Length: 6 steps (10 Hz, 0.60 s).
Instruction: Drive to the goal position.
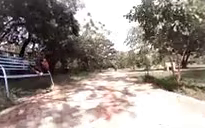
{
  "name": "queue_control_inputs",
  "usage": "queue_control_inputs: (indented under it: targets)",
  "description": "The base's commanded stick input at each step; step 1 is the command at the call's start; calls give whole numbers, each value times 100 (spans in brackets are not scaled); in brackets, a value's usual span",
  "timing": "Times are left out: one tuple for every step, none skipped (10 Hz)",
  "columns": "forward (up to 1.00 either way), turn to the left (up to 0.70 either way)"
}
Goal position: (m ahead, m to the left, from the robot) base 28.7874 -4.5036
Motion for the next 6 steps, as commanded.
queue_control_inputs:
  targets:
    - [70, 0]
    - [70, 0]
    - [70, 0]
    - [70, 0]
    - [70, 0]
    - [70, 0]
